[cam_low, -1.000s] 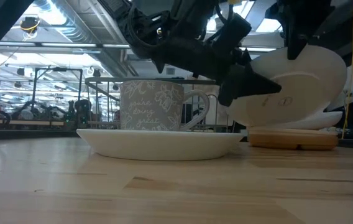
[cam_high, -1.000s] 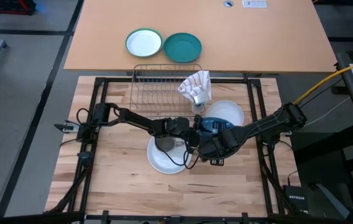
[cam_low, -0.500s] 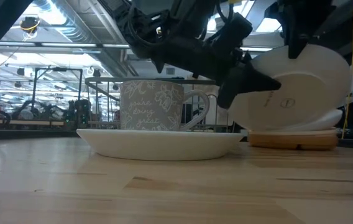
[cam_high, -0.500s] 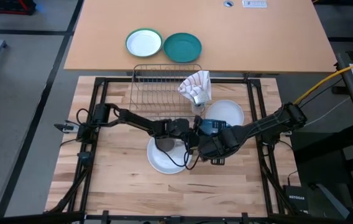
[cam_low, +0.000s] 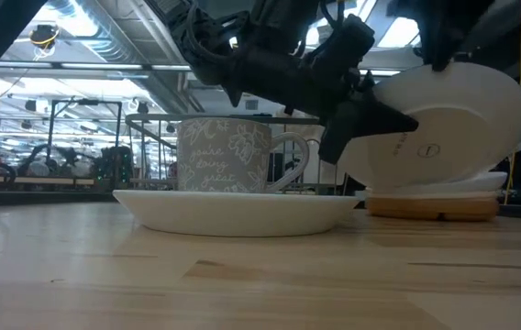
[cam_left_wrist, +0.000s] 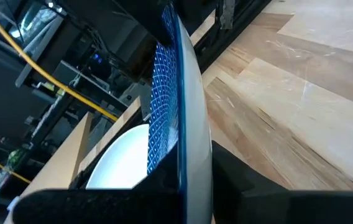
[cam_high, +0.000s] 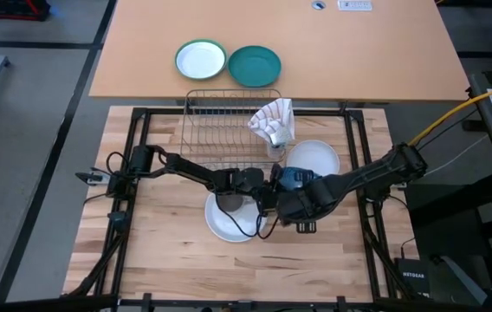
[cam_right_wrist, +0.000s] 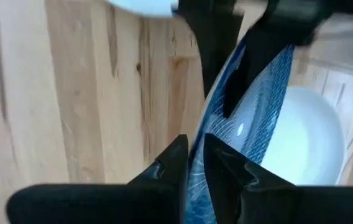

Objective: Sort dishes
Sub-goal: Put the blue patterned plate in the dish rack

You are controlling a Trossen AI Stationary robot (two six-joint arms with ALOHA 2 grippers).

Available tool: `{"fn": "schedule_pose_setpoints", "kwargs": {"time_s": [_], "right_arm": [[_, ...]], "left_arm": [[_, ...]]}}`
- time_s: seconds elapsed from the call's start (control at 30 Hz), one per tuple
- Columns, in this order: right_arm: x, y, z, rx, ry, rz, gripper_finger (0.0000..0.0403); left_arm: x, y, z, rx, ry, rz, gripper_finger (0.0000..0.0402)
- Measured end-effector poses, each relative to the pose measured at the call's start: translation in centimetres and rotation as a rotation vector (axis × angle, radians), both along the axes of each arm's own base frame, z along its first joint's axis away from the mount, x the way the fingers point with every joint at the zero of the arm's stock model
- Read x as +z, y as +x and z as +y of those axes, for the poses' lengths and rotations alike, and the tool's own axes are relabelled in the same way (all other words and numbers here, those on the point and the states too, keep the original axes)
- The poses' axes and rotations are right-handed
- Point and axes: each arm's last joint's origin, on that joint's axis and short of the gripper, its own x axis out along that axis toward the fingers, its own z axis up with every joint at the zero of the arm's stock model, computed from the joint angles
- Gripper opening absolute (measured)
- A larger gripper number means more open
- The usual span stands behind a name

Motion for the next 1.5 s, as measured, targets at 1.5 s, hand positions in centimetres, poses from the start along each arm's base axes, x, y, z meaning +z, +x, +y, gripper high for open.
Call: {"fn": "schedule_pose_setpoints", "kwargs": {"time_s": [1.5], "right_arm": [[15.1, -2.1, -1.2, 0.386, -0.095, -0.368, 0.0056]], "left_arm": [[12.7, -9.8, -8.8, 0.061, 0.493, 0.24, 0.0029]]}}
